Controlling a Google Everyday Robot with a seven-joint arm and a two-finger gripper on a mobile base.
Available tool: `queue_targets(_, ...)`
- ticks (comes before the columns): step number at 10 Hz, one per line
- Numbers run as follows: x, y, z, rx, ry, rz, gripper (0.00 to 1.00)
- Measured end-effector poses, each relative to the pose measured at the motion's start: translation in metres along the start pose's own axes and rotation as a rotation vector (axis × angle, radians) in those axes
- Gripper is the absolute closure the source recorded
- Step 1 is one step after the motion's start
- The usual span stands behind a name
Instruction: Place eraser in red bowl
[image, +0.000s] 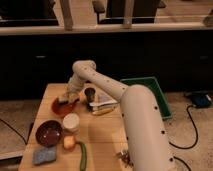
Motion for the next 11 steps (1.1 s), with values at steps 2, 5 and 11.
queue_targets(2,-0.003,0.0023,0.0,-0.003,0.0,-0.01,0.36)
queue_targets(5,-0.006,0.0043,0.0017,-0.014,-0.003,-0.023,0.2)
queue_targets(11,-0.0058,0.002,0.0079,-0.049,0.011,-0.028,0.2)
